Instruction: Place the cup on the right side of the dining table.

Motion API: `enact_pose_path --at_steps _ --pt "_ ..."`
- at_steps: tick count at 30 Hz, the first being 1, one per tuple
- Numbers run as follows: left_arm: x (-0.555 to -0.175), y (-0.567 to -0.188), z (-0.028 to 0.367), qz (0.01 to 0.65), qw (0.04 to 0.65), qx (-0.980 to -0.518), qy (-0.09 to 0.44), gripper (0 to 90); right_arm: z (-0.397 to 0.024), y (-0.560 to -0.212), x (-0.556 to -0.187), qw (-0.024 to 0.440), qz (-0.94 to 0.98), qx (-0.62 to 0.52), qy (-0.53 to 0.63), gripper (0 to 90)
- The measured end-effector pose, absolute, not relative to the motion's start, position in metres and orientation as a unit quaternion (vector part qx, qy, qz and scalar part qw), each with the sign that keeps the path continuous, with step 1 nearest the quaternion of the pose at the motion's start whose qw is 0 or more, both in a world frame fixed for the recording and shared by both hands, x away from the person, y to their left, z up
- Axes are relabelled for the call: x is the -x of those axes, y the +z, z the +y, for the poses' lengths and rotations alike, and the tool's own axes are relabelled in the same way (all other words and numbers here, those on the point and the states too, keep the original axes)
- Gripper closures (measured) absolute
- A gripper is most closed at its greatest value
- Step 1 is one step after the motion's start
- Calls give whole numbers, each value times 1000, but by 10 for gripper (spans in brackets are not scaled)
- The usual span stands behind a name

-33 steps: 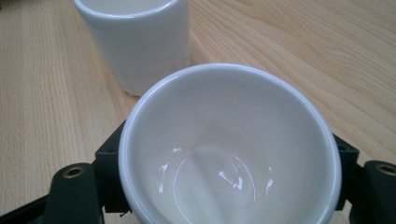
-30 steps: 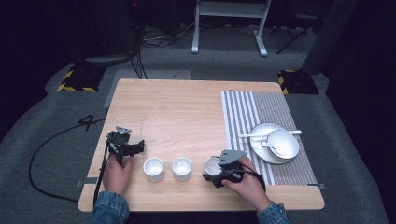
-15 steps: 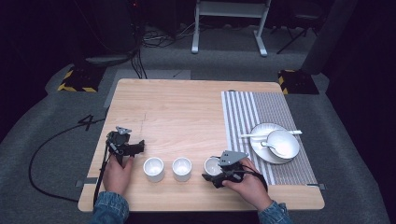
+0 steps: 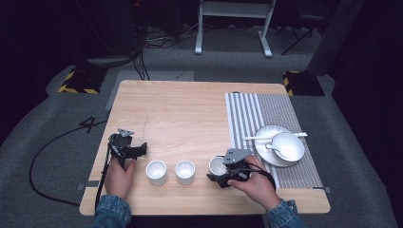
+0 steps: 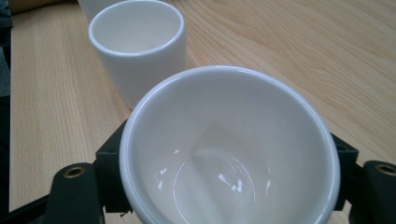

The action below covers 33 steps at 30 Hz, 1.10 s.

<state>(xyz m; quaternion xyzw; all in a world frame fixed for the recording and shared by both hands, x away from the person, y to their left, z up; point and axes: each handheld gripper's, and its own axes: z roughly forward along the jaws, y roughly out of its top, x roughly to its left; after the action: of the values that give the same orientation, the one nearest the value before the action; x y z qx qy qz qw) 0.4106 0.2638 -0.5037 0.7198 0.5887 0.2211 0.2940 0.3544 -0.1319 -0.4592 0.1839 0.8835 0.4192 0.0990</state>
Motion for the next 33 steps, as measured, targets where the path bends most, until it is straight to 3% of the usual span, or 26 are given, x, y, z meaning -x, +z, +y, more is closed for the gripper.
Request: enact_pose_path --at_steps 18,33 --pt "-410 -504 263 592 295 -717 222 141 -134 -432 -370 87 897 -168 399 269" --pt "-411 -504 264 589 295 -719 221 141 -136 -400 -394 108 902 -167 384 269"
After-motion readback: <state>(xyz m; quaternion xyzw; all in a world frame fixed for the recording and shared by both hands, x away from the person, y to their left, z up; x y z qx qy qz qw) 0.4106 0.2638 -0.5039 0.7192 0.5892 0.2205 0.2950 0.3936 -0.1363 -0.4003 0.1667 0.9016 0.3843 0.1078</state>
